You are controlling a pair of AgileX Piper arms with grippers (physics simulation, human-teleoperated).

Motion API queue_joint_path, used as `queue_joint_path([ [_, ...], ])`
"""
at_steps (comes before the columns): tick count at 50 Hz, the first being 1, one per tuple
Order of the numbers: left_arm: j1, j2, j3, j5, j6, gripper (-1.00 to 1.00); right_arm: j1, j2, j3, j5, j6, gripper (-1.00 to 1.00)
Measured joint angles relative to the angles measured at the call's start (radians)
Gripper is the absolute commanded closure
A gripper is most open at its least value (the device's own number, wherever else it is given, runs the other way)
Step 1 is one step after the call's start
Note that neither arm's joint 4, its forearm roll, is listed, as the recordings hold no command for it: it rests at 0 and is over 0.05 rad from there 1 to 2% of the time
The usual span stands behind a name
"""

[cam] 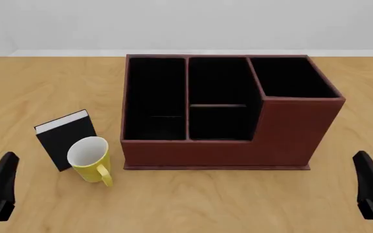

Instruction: Pick up the yellow and white mug and place it to the right of the caddy.

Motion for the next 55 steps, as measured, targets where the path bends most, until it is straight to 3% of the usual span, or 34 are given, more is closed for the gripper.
queue_joint_path([
  [23,0.0,0.004,-0.002,-0.001,0.0,-1.0,0.037,-0.021,-0.012,0.03,0.008,-1.0],
  [55,0.0,0.004,-0.003,-0.001,0.0,-1.0,0.315,0.008,-0.024,0.052,-0.03,-1.0],
])
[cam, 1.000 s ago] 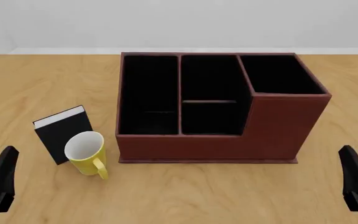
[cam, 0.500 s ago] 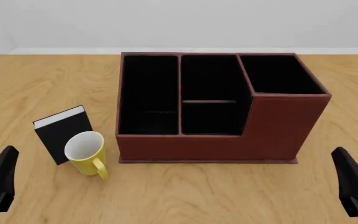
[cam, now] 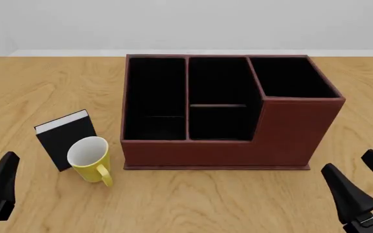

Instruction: Pick up the yellow and white mug and place it to the right of the caddy.

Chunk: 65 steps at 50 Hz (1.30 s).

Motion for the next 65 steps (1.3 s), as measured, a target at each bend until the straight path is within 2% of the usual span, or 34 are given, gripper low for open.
queue_joint_path([
  [17,0.0,0.0,0.0,0.0,0.0,-1.0,0.103,0.114,0.008,-0.112,-0.005,-1.0],
  [65,0.0,0.0,0.0,0.0,0.0,-1.0,0.329,0.665,0.011,-0.646,-0.008,-1.0],
])
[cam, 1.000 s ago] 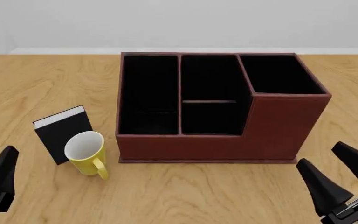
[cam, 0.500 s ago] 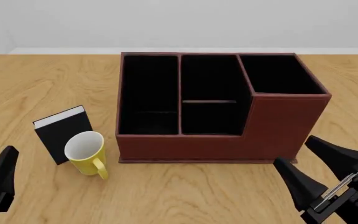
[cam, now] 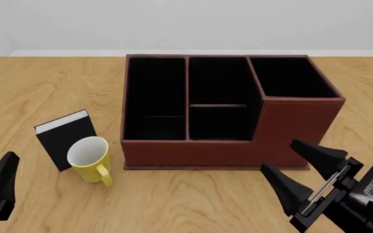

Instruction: Pick up the yellow and white mug and place it to the right of the caddy.

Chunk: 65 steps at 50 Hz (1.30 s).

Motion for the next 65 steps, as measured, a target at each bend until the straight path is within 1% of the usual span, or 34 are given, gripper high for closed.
queue_joint_path([
  [9,0.0,0.0,0.0,0.0,0.0,-1.0,0.032,0.11,-0.006,-0.099,-0.004,-1.0],
  [22,0.0,0.0,0.0,0.0,0.0,-1.0,0.072,0.229,-0.022,-0.198,-0.01,-1.0],
  [53,0.0,0.0,0.0,0.0,0.0,-1.0,0.152,0.452,-0.055,-0.37,-0.017,-1.0],
  [65,0.0,0.0,0.0,0.0,0.0,-1.0,0.18,0.528,-0.073,-0.422,-0.019,-1.0],
])
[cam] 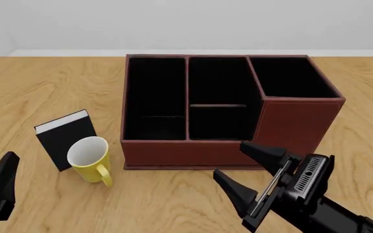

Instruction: Pick up the yellow and white mug and place it to the right of the caddy.

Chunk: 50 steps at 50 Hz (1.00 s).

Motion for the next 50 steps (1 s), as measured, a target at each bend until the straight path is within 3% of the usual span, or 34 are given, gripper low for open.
queue_joint_path([
  [50,0.0,0.0,0.0,0.0,0.0,-1.0,0.118,0.318,-0.152,-0.123,0.006,-1.0],
])
